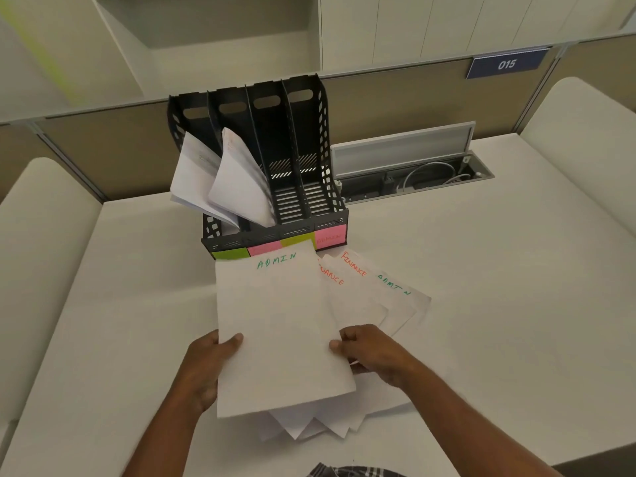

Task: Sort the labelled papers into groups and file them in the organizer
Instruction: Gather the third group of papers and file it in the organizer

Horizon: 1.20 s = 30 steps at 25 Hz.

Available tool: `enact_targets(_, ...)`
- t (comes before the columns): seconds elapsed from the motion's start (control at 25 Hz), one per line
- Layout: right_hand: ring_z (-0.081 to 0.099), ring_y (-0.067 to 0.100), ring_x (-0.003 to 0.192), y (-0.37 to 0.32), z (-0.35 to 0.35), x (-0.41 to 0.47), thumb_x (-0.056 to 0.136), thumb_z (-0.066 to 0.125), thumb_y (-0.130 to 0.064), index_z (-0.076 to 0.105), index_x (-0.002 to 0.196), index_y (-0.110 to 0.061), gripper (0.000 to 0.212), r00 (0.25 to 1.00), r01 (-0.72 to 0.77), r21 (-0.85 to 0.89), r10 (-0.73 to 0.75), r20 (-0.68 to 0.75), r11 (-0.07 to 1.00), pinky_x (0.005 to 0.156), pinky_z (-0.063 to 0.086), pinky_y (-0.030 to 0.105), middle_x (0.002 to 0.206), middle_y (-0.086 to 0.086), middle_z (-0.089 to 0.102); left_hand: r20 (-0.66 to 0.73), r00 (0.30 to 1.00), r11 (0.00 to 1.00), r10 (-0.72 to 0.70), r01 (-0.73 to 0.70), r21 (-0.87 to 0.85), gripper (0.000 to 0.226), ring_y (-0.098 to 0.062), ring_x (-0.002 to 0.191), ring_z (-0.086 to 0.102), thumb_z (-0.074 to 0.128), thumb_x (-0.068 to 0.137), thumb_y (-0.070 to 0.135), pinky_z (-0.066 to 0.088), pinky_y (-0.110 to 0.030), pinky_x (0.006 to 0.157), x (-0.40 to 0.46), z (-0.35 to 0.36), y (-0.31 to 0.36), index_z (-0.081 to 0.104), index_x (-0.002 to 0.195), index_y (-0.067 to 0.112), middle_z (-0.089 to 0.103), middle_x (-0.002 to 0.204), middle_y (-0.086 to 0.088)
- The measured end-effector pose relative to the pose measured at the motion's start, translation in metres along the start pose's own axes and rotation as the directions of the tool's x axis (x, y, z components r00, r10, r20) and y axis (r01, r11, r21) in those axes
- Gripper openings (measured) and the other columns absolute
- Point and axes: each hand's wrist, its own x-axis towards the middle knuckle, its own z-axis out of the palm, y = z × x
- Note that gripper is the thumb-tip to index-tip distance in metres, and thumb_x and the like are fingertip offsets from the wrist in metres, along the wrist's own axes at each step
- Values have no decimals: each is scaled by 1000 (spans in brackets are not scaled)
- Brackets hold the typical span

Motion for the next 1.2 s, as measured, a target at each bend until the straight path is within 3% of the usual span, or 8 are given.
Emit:
enact_targets(0.08,70,19,88,-1,-26,10,92,68,-30,74,103,-11,22,942,60,-184,-117,-314,981,85,56,42,99,8,77,-8,1000,997,-7,6,-72,10,-35,85,71,63,93,2,59,-42,72,3,7,-5,71,99,5,77,92,-15)
enact_targets(0.16,61,32,108,-1,-67,20,91,67,-27,65,119,-10,33,703,-129,-445,-235,-671,886,92,49,42,114,16,69,-27,999,996,20,-23,-82,12,-36,87,71,62,93,1,58,-43,75,6,10,-15,72,100,6,77,95,-15)
enact_targets(0.24,53,39,118,6,-101,23,89,66,-26,56,129,-9,45,615,-297,-401,-147,-774,866,94,46,43,123,19,61,-36,999,996,22,-25,-85,14,-36,88,71,62,93,1,58,-43,76,10,9,-23,73,99,8,77,95,-15)
enact_targets(0.48,63,17,73,7,-92,28,90,63,-25,67,77,-31,15,709,1,-449,-317,-630,894,55,38,20,77,-10,72,-45,999,998,8,-11,-69,13,-37,90,72,65,92,4,58,-44,75,17,6,-37,73,101,10,78,96,-13)
enact_targets(0.6,68,5,71,8,-62,21,92,65,-25,75,87,-29,13,684,226,-488,-494,-537,843,58,47,11,74,-22,72,-60,998,998,11,-14,-59,12,-34,86,74,66,92,6,59,-40,68,18,5,-40,74,100,11,79,93,-11)
enact_targets(0.88,73,21,79,-26,-59,6,94,59,-19,75,113,-8,27,198,260,-811,-851,-487,524,71,49,18,97,8,78,-100,995,999,5,-10,-43,10,-32,83,74,65,93,7,58,-37,67,20,4,-49,73,98,11,78,90,-10)
enact_targets(1.08,70,26,86,-54,-78,-6,97,59,-15,76,98,-1,21,-18,305,-865,-906,-424,399,79,57,27,96,12,77,-113,993,998,11,-18,-58,10,-33,84,73,64,93,6,58,-37,68,24,6,-51,72,99,10,77,94,-12)
enact_targets(1.2,69,21,80,-75,-81,-18,100,57,-19,75,96,1,28,-80,418,-809,-870,-487,414,83,49,10,91,12,76,-43,997,993,65,-69,-99,14,-30,89,73,64,93,6,57,-38,76,22,3,-47,74,101,12,78,98,-9)
